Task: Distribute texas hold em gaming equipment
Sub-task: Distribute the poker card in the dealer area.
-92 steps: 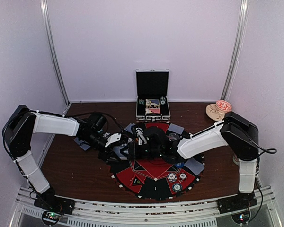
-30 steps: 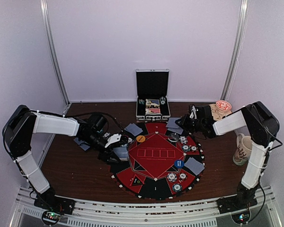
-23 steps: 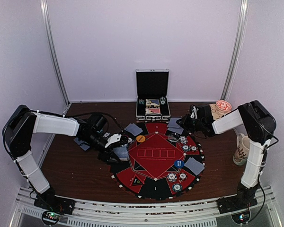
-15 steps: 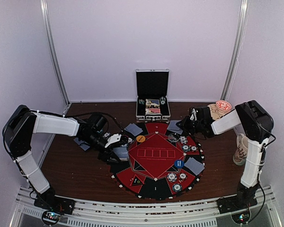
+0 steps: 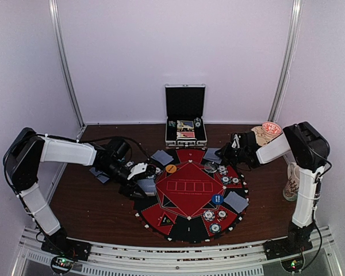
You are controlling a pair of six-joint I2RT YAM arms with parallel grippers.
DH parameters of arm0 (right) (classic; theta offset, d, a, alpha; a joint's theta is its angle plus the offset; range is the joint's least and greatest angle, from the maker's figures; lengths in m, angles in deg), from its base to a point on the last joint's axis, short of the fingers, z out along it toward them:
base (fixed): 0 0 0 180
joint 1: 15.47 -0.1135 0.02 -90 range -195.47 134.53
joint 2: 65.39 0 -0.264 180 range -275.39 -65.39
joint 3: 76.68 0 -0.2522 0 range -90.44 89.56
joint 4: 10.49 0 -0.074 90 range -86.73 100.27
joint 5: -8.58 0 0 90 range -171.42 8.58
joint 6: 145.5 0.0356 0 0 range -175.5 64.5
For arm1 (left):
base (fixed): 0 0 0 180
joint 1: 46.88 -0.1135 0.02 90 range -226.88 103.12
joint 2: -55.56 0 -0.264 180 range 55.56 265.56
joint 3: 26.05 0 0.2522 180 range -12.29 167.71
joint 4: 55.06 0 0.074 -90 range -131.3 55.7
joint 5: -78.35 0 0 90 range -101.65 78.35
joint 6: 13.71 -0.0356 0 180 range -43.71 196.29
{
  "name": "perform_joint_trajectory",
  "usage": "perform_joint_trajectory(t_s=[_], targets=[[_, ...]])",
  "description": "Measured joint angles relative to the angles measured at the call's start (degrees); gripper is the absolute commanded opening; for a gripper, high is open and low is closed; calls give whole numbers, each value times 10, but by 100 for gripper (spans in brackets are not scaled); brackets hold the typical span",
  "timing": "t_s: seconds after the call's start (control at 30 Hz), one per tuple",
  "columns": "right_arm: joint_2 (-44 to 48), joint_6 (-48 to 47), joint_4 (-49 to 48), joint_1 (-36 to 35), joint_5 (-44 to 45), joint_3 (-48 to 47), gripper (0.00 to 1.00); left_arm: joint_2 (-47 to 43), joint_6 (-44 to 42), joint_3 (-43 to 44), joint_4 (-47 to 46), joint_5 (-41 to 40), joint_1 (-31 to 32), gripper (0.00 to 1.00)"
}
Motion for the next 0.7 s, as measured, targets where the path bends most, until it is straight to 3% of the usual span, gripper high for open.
perform_joint_trajectory(t_s=[0.7], targets=[[29, -46, 88, 2, 47, -10, 45, 2, 0, 0, 0, 0, 0, 45]])
